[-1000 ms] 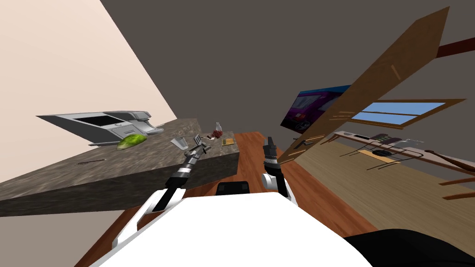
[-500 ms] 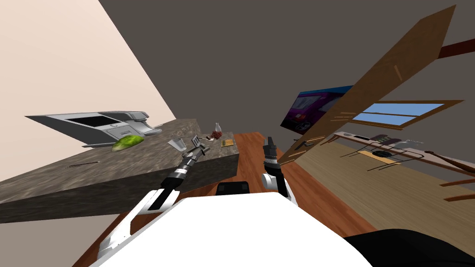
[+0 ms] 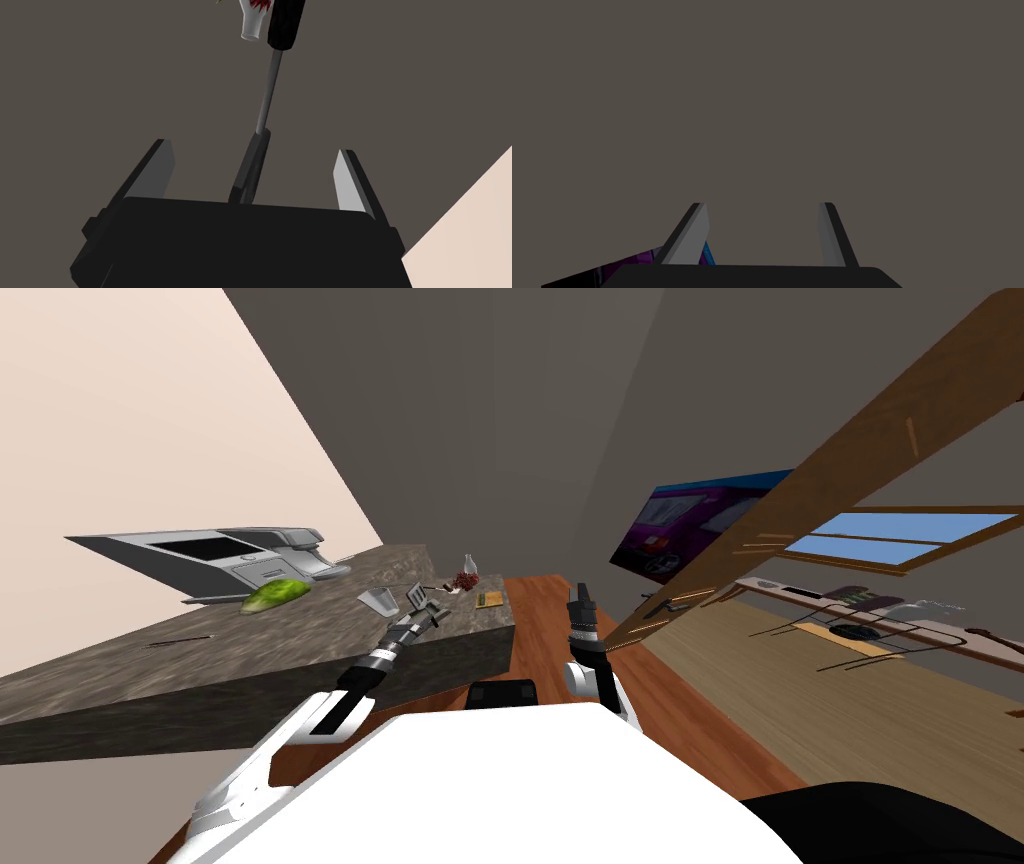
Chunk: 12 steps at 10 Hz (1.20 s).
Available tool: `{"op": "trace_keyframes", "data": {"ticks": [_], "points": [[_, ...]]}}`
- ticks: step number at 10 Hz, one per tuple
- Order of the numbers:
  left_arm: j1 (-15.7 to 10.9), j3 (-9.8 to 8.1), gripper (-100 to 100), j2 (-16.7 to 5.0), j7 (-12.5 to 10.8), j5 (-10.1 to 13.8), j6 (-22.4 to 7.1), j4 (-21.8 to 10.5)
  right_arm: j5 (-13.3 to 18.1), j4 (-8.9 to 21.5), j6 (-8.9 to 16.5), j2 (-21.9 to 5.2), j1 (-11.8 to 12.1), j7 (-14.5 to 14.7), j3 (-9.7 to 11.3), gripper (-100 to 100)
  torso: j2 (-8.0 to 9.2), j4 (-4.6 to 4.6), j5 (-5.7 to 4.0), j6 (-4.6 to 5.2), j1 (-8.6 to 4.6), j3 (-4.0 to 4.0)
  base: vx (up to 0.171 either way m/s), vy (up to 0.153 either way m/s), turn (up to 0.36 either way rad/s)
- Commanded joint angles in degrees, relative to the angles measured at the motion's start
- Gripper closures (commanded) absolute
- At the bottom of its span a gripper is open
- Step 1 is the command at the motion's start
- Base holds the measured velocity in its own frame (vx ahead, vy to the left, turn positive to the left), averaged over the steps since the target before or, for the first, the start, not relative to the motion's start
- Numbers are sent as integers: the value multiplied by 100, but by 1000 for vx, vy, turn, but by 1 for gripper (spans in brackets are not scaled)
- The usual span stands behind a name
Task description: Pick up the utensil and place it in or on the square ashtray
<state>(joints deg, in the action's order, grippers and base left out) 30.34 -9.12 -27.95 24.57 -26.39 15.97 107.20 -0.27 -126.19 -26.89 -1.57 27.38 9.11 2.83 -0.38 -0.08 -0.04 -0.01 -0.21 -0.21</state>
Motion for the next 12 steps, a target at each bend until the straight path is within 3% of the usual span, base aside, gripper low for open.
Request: {"op": "trace_keyframes", "data": {"ticks": [1,2,3,4,5,9,10,12], "points": [[-91,-49,-100,-188,55,-179,56,-167,0,0,0,0,0,0,0,0,0,0,0,0,0,0,109,-51,85],[-132,-70,-100,-279,68,-251,77,-230,0,0,0,0,0,0,0,0,-5,-1,0,0,2,-3,99,-51,81],[-102,-59,-100,-224,53,-194,63,-183,0,0,0,0,0,0,0,0,-4,-1,0,0,2,-3,41,-25,18],[-107,-63,0,-238,53,-202,66,-190,0,0,0,0,-1,0,0,0,13,2,2,1,10,6,8,-5,-3],[179,-116,-100,-346,244,61,352,-469,0,0,0,0,-1,0,0,0,26,5,4,1,17,14,162,-24,185],[257,-116,-100,-346,244,61,745,-469,0,0,0,-1,-2,0,0,0,36,7,5,3,25,20,23,-13,42],[523,-170,-100,-457,435,323,969,-748,0,0,0,-1,-2,0,0,0,40,8,6,1,27,22,45,-61,176],[621,-170,-100,-457,435,323,1309,-748,0,0,0,0,-1,0,0,0,24,4,-1,-3,-3,13,38,-51,147]]}}
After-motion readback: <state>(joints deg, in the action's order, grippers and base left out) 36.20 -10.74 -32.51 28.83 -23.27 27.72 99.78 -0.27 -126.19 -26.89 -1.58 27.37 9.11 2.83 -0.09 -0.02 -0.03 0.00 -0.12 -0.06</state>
